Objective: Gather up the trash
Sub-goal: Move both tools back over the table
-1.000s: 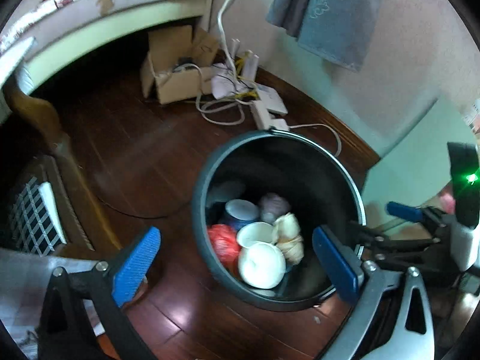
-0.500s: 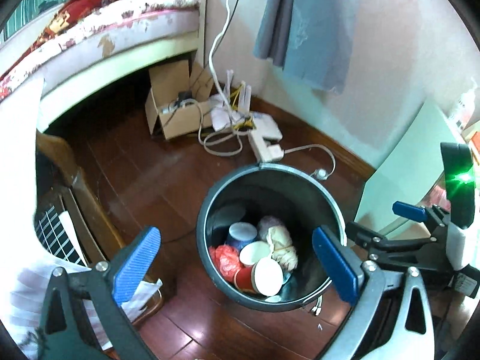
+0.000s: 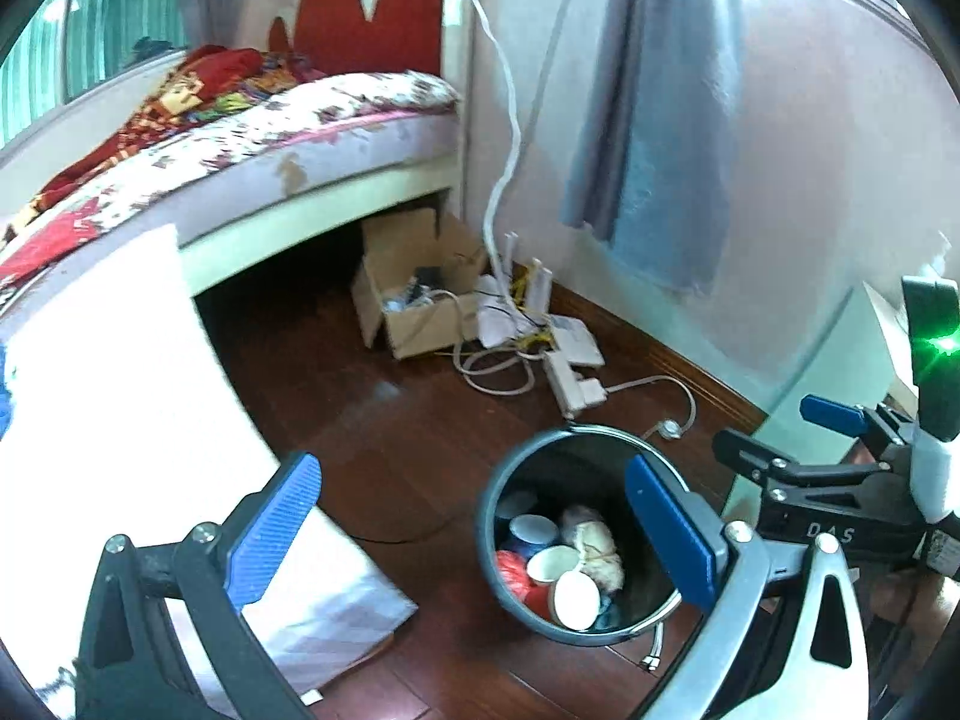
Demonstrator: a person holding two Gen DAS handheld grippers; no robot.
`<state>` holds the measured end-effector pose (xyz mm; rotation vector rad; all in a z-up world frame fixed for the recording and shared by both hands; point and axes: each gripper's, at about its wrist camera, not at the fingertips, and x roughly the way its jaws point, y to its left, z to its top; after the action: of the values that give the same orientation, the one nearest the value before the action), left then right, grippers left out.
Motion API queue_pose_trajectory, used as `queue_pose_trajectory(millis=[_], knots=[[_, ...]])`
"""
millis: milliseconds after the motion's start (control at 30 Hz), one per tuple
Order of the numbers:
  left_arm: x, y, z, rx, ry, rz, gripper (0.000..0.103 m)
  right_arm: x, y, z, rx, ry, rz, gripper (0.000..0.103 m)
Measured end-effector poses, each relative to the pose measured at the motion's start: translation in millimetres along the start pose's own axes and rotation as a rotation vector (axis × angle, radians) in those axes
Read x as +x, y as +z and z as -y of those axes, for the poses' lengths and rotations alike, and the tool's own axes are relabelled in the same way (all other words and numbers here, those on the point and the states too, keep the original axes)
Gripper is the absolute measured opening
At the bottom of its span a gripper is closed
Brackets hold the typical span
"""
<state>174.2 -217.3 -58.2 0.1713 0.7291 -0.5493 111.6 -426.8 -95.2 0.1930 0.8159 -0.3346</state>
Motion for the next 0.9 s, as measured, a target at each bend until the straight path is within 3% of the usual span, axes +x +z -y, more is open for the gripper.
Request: queue_pose_trajectory(millis=[467, 900], knots=[[-47.1, -12.5, -112.6, -0.149, 0.184, 0.067, 0.102, -13.0, 32.2, -118.7, -0.166, 0.157, 0.068, 0.102], [-100.2, -63.9, -272.0, -0.346, 0.452, 0.067, 0.102, -3.9, 55.6, -329.9, -0.447, 0.388, 0.079, 0.102]])
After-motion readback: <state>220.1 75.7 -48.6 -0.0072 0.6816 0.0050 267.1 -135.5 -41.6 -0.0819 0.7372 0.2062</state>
